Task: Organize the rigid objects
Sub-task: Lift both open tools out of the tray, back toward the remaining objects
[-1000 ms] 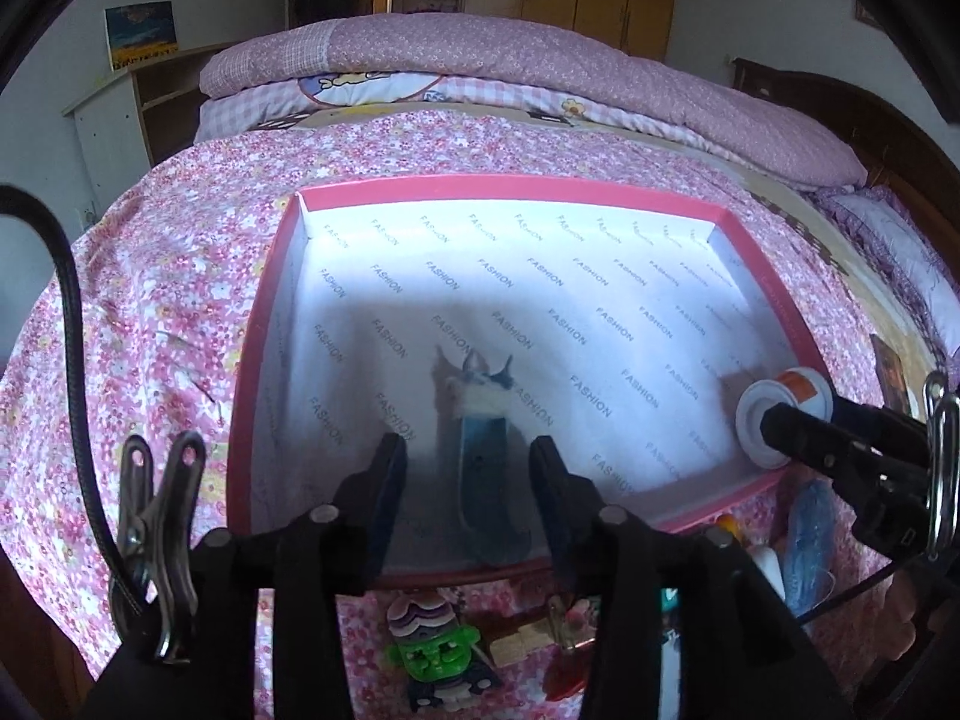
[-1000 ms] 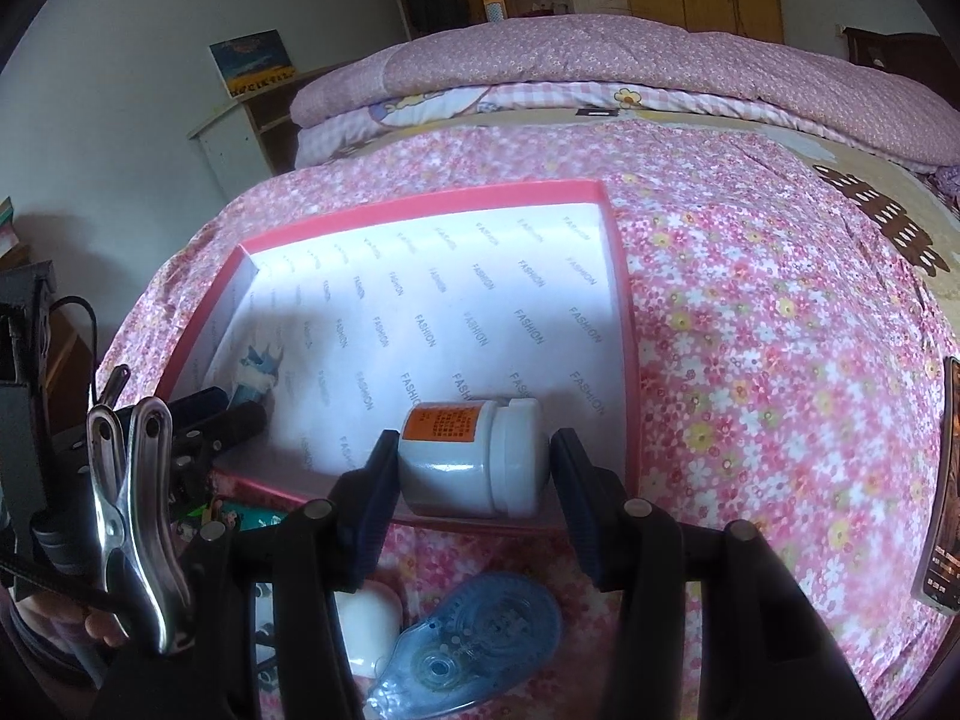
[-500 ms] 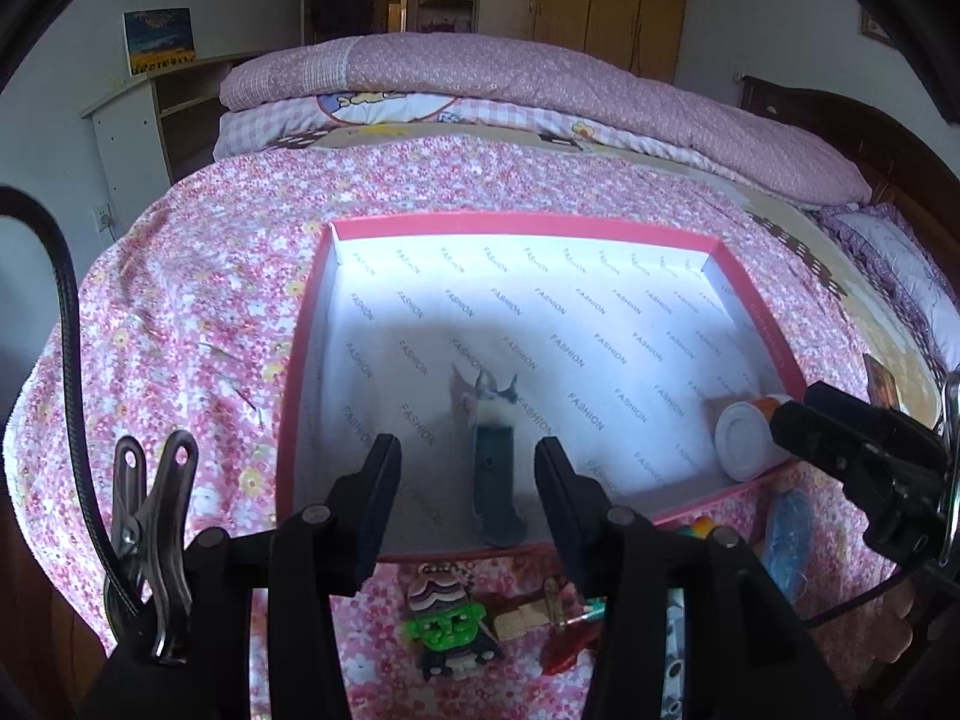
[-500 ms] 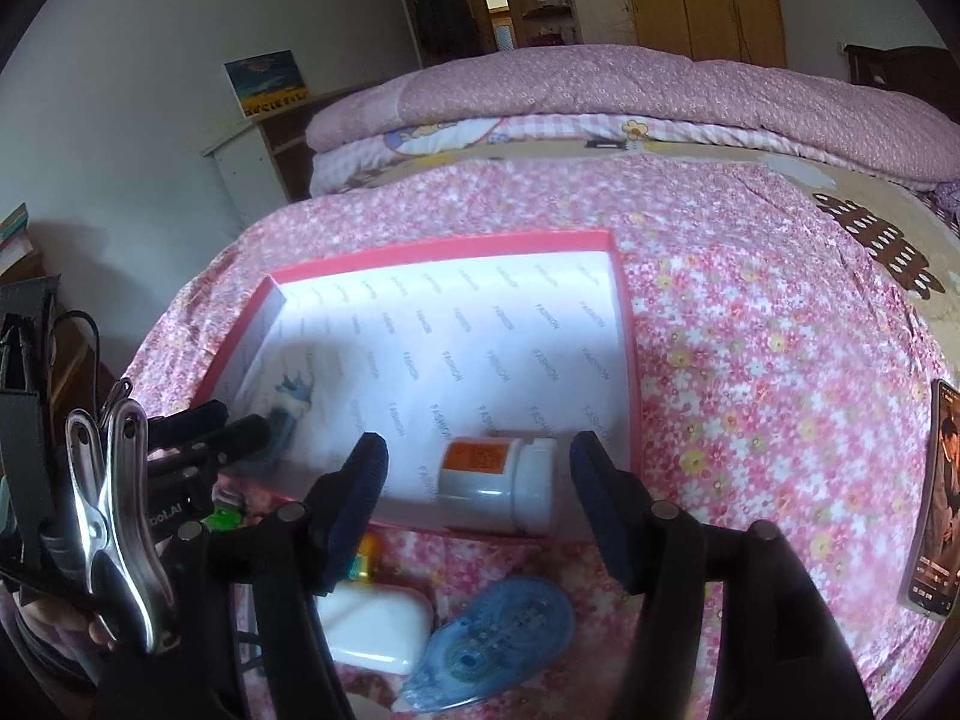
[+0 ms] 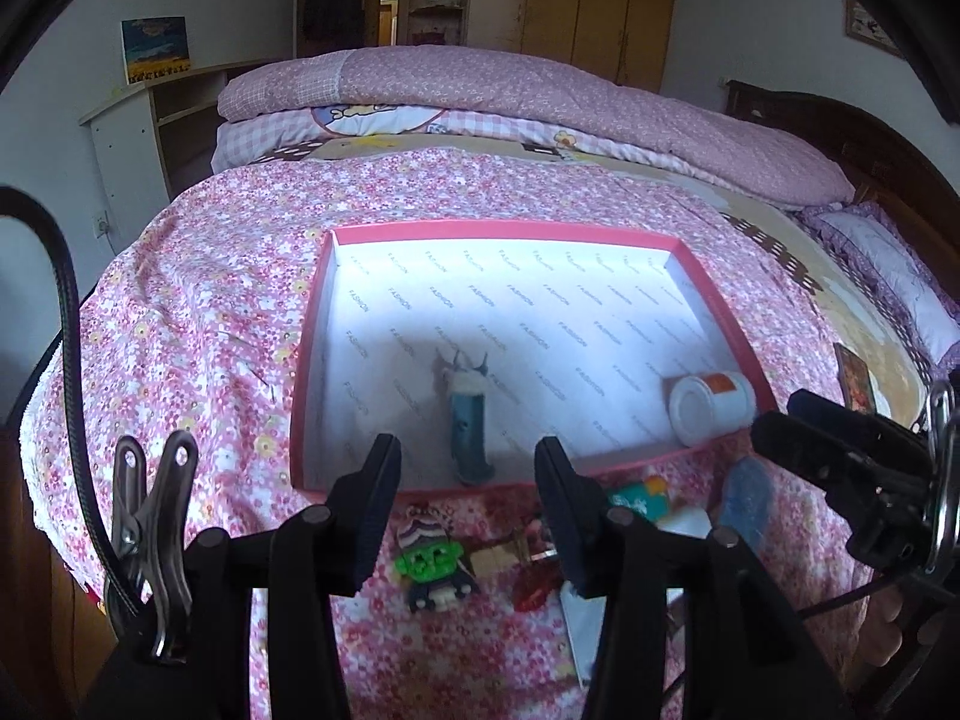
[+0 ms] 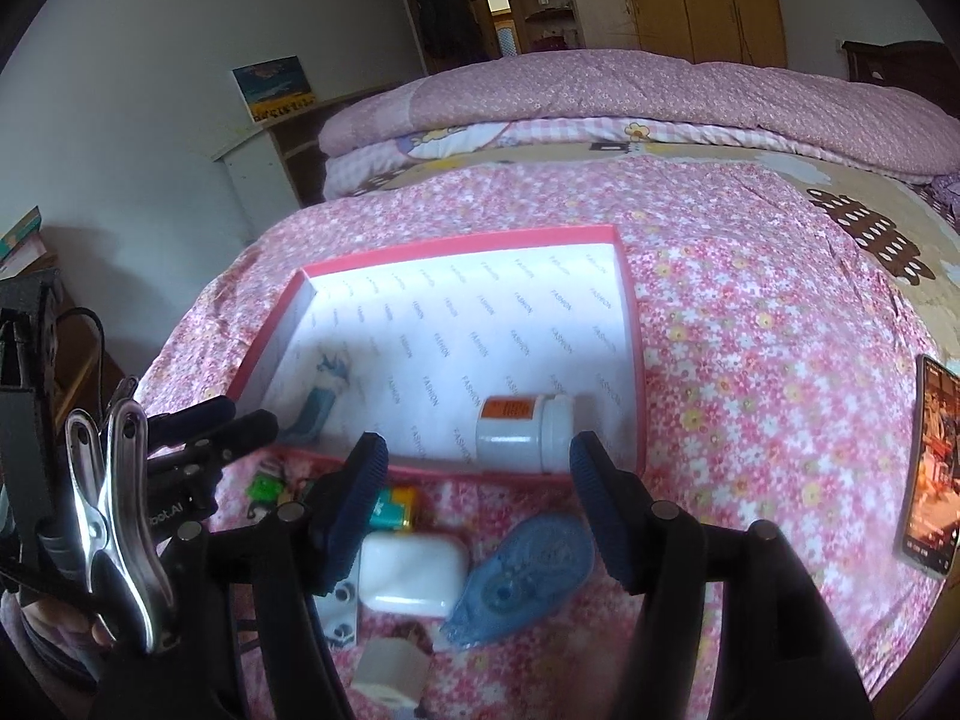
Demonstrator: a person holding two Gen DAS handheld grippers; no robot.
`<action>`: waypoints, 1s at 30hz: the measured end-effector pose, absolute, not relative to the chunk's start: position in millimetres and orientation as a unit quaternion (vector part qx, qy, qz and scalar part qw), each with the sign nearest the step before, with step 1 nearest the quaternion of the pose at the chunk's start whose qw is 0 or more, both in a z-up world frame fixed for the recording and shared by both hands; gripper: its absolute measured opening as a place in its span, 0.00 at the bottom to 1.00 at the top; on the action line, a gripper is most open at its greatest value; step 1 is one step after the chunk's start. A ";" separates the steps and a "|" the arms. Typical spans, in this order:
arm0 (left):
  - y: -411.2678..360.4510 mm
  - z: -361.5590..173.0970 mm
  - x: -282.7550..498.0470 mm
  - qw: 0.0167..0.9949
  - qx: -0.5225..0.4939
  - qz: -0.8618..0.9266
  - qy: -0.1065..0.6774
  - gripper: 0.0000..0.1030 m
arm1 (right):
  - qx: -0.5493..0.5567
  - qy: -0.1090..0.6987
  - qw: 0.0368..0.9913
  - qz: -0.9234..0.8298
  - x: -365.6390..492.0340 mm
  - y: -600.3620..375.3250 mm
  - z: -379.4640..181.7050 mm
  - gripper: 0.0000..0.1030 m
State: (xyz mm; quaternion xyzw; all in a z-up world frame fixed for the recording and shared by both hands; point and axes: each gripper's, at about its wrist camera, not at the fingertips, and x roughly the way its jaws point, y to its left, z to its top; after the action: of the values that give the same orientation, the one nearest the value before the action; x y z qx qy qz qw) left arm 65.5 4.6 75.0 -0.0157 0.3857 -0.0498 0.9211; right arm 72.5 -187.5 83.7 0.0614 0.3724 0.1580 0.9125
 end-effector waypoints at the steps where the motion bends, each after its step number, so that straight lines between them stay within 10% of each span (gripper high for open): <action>1: 4.1 75.6 63.2 0.921 -0.015 -0.051 0.386 0.47 | 0.062 0.373 0.912 0.157 70.5 -188.2 83.4 0.63; 30: 13.7 63.7 23.5 0.912 -0.024 -0.060 0.406 0.47 | 0.074 0.400 0.899 0.163 23.6 -191.9 68.2 0.63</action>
State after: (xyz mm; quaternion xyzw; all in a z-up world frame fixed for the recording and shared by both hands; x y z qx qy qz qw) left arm 23.5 13.7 63.7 -0.0237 0.4061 -0.0597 0.9116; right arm 23.6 -191.9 68.2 0.0743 0.4000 0.1632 0.8988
